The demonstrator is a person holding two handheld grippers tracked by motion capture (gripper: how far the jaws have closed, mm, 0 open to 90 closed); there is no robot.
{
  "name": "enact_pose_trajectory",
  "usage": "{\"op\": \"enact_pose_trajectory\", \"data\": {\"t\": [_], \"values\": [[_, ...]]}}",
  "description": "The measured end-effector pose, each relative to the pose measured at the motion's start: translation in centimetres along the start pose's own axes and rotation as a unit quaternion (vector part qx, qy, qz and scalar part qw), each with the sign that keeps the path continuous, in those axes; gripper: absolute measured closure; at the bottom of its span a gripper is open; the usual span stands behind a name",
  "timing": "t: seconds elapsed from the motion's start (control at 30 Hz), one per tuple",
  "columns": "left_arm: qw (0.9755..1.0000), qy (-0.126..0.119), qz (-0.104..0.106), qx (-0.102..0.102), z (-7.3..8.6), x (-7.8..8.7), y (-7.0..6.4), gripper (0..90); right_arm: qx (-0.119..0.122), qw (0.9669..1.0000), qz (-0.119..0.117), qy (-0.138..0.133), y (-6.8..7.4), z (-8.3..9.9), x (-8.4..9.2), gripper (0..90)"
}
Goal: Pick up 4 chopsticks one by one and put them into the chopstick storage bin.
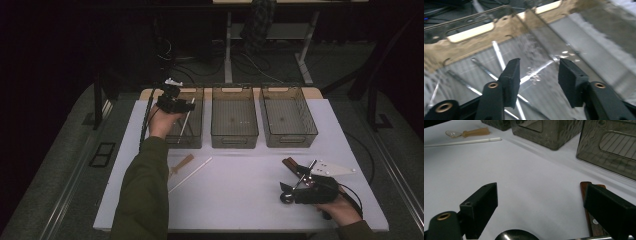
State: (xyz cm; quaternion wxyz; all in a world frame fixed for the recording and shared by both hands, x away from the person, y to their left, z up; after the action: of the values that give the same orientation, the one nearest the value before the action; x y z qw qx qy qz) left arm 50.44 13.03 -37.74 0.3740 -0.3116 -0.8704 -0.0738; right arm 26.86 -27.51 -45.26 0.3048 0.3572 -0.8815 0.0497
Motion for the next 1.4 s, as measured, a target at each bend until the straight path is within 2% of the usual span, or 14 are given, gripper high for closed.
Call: {"op": "enact_pose_trajectory", "data": {"t": [0.13,0.2,0.37,0.57,0.7,0.93,1.2,1.4], "values": [[0.9997,0.0,0.011,-0.024,0.1,1.2,-1.1,45.1,0.001,1.0,-0.001,0.001,0.1,0.0,0.0,11.6],[0.9993,-0.009,0.022,-0.028,0.3,1.9,-1.6,43.0,0.002,1.0,-0.001,0.002,0.1,0.0,-0.1,11.6],[0.9982,-0.012,0.025,-0.054,1.1,3.7,-2.9,39.4,0.003,1.0,0.0,0.005,0.1,0.1,-0.1,11.5],[0.9975,-0.021,0.037,-0.057,2.4,5.7,-4.2,36.7,0.003,1.0,0.002,0.005,0.0,0.1,-0.1,11.6],[0.9968,-0.025,0.045,-0.06,3.9,6.7,-5.2,36.2,0.003,1.0,0.002,0.006,0.0,0.1,-0.2,11.6],[0.9953,-0.017,0.061,-0.073,7.6,6.9,-6.9,35.5,0.003,1.0,0.003,0.006,0.1,0.1,-0.2,11.6],[0.9946,-0.003,0.076,-0.071,11.2,6.6,-7.9,37.0,0.003,1.0,0.004,0.007,0.0,0.1,-0.2,11.6],[0.9939,0.015,0.08,-0.075,13.5,6.3,-8.4,45.7,0.002,1.0,0.005,0.007,0.0,0.1,-0.2,11.5]]}}
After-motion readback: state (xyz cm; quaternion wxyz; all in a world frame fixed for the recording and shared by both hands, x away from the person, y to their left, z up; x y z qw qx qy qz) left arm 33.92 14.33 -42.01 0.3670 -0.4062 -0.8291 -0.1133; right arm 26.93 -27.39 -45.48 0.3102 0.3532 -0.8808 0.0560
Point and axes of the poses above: each handheld gripper's, and its own axes: x roughly backward along the jaws, z roughly out of its underside, y roughly to its left, the point moved 3 cm from there along -x, roughly forward along the jaws, and after that the axes turned 4 degrees about y, right-handed, at the moved point
